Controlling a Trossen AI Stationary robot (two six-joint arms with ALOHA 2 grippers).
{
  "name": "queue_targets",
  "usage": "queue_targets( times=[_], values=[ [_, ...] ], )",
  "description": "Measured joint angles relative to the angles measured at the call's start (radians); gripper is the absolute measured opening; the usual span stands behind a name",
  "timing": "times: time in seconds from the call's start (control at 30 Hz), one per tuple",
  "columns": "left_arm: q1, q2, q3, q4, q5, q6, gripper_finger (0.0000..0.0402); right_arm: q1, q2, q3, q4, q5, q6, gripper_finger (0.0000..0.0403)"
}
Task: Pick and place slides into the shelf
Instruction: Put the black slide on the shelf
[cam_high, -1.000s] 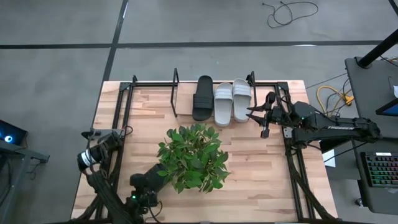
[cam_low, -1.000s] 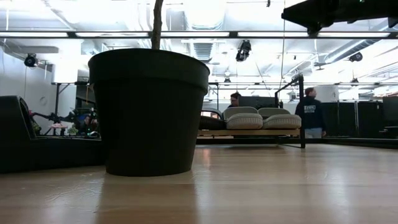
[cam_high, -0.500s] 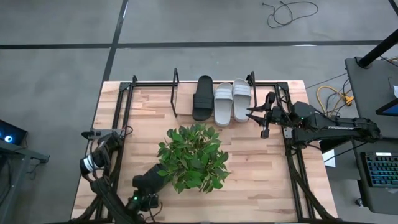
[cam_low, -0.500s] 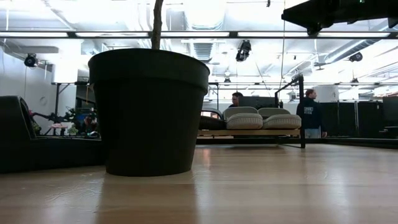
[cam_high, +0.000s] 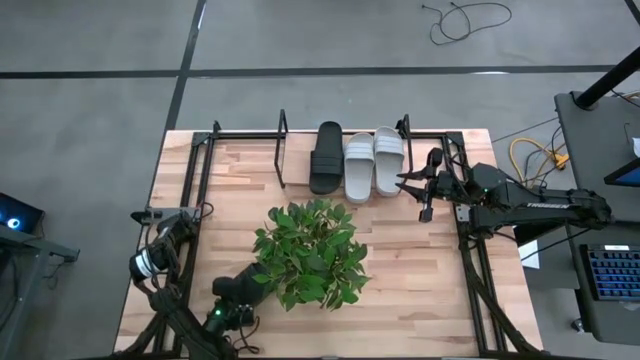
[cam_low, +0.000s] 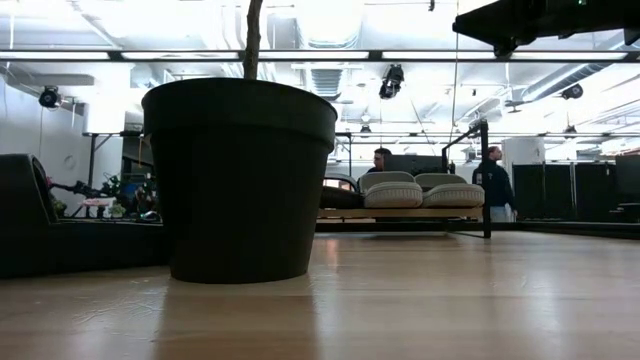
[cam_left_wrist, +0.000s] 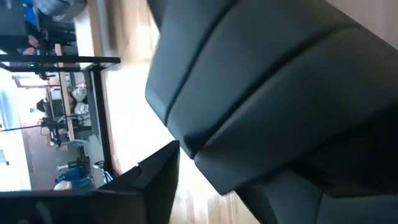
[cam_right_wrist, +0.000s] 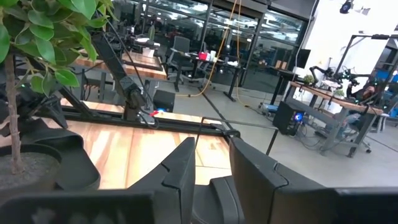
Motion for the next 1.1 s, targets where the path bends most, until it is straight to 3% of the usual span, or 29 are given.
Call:
queue_targets(
  times=[0.1, 0.33, 0.73, 1.1],
  values=[
    [0.001, 0.000, -0.005, 0.006, -0.021, -0.025, 0.0159, 0.000, 0.000, 0.000, 0.000, 0.000, 0.000, 0.0090],
    [0.000, -0.002, -0.007, 0.017, -0.035, -0.026, 0.0016, 0.000, 0.000, 0.000, 0.000, 0.000, 0.000, 0.0082],
    [0.004, -0.132, -0.033, -0.039, -0.015, -0.233, 0.0001, 0.000, 0.000, 0.000, -0.001, 0.000, 0.000, 0.0085],
    [0.006, -0.263, -0.061, -0.044, -0.039, -0.235, 0.0001, 0.000, 0.000, 0.000, -0.002, 0.000, 0.000, 0.0076]
  ],
)
